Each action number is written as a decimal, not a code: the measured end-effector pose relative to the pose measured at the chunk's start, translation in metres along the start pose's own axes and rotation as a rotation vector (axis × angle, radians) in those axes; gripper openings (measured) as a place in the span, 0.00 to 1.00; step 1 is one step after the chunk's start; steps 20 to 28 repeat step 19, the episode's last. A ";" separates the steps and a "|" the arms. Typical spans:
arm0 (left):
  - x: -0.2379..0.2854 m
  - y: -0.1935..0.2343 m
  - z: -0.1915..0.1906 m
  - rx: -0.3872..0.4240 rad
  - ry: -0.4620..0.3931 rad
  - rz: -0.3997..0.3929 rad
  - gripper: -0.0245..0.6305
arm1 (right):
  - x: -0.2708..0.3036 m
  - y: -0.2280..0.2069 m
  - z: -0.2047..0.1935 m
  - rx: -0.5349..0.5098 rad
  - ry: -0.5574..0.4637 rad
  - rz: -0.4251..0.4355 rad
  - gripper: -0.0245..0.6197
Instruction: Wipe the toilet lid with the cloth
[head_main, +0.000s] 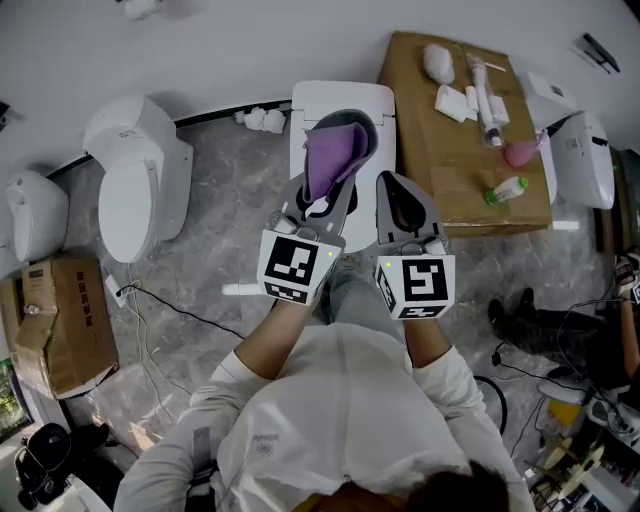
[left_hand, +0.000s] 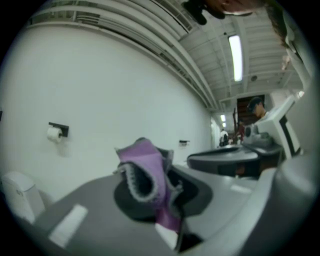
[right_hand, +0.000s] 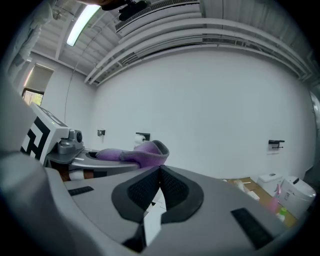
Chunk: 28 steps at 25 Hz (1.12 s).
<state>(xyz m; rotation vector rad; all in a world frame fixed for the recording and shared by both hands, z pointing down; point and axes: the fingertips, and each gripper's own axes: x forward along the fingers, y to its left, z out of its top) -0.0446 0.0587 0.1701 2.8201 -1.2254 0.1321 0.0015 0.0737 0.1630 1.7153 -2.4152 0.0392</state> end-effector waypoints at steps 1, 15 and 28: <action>-0.005 -0.002 0.001 0.002 -0.002 -0.001 0.11 | -0.003 0.005 0.002 0.000 -0.006 0.001 0.06; -0.050 -0.009 0.009 0.017 -0.038 0.002 0.11 | -0.029 0.045 0.010 -0.033 -0.028 0.010 0.06; -0.054 -0.006 0.011 0.022 -0.040 0.004 0.11 | -0.029 0.046 0.012 -0.034 -0.030 0.004 0.06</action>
